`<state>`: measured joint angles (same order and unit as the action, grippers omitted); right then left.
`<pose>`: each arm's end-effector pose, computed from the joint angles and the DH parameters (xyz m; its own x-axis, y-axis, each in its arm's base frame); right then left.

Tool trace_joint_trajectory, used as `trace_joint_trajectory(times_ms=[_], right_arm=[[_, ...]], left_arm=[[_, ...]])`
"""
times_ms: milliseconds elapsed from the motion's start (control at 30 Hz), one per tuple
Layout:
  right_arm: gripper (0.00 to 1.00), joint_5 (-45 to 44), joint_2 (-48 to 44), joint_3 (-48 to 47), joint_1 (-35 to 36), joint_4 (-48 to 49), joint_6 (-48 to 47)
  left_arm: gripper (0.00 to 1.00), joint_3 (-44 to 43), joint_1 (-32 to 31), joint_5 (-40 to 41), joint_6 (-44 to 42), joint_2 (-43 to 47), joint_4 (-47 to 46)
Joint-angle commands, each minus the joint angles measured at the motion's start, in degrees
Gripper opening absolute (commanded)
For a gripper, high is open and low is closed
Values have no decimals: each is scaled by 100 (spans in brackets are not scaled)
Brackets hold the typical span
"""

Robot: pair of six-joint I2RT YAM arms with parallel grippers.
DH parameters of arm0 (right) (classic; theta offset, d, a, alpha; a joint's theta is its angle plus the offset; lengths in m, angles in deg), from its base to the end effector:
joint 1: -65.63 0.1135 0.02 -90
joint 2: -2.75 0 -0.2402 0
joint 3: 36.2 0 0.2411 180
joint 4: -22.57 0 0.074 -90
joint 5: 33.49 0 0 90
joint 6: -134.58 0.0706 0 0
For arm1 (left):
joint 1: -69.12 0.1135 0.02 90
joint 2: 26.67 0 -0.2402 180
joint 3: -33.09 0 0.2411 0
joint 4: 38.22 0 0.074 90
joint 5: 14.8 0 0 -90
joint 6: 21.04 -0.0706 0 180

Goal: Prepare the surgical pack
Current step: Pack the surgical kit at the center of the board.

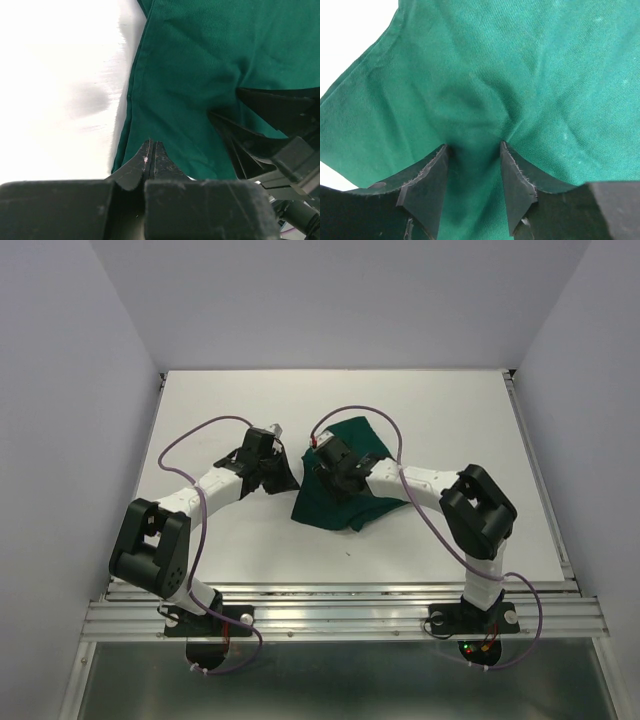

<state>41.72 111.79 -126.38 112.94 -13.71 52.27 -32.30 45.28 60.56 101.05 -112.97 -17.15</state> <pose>0.2898 0.2875 0.1459 -0.6332 -0.4956 -0.5945 -0.5318 0.8367 -0.1311 0.2997 -0.1519 0.1720 -0.8174 -0.2008 -0.5400 0.1519 0.8291 -0.5381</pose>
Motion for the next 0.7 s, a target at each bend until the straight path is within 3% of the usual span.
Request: trace_joint_trajectory(times_ms=[0,67,167,200,233,667], right_arm=[[49,204,337,-149,24,-2,-30],[43,195,417,-175,24,-10,-13],[17,195,408,-202,24,7,49],[3,239,347,-228,24,7,58],[1,265,303,-254,24,7,67],[1,1074,-786,159,-363,842,805]], left_arm=[[0,88,19,-83,-107,-27,-173],[0,97,19,-101,-98,-36,-182],[0,88,19,-127,-116,-53,-191],[0,88,19,-136,-116,-53,-208],[0,97,28,-154,-125,-62,-226],[0,203,-209,-751,69,-458,-622]])
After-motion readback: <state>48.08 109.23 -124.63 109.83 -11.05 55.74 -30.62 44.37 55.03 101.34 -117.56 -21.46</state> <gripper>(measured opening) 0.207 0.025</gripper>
